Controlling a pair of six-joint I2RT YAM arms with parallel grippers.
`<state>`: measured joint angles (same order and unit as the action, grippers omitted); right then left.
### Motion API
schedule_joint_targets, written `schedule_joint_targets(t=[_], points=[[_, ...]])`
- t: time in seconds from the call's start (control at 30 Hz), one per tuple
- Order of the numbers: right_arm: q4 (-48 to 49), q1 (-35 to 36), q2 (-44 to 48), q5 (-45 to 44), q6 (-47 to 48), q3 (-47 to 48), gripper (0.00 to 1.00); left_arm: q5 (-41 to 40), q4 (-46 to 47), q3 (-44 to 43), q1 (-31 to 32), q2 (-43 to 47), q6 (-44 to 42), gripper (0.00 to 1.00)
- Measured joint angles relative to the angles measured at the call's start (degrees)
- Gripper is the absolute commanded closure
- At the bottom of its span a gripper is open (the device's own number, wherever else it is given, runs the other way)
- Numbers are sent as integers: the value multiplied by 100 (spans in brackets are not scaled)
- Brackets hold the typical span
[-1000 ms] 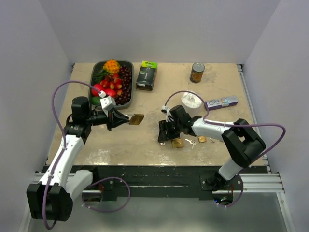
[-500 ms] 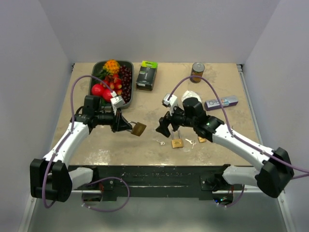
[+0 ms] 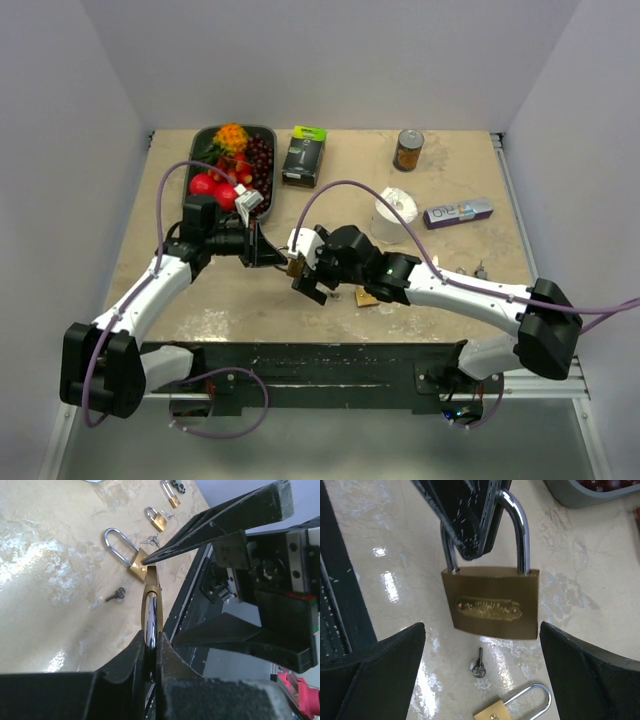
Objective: Lock with the key
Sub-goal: Place the lock at the center of the board.
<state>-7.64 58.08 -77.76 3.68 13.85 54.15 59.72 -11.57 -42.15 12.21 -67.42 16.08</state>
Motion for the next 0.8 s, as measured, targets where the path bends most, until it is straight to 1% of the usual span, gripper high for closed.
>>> schedule_joint_targets(t=[0.13,0.17,0.27,0.4,0.43,0.5,0.57,0.63,0.67,0.7,0.73,0.8], points=[[179,149,-262,-286,107,223,1,-4,68,2,70,85,247,100],[243,168,-297,-321,127,247,2,-4,85,4,74,105,284,100],[363,227,-376,-431,195,319,9,-15,122,15,74,168,350,100],[431,234,-439,-472,243,372,24,-17,144,37,74,212,409,100],[437,234,-455,-481,251,382,26,-15,155,52,74,219,417,100],[439,234,-479,-514,264,400,25,-20,173,72,74,221,433,100],[452,245,-505,-560,269,404,22,-31,201,79,74,221,435,100],[461,256,-535,-586,278,407,16,-31,205,81,74,221,435,100],[470,256,-551,-599,286,413,14,-24,205,81,74,221,435,100],[474,256,-564,-614,297,413,15,-17,208,81,74,221,435,100],[472,256,-584,-627,306,420,20,-17,210,81,74,221,435,100],[474,256,-634,-684,326,450,26,-15,210,81,74,221,433,100]])
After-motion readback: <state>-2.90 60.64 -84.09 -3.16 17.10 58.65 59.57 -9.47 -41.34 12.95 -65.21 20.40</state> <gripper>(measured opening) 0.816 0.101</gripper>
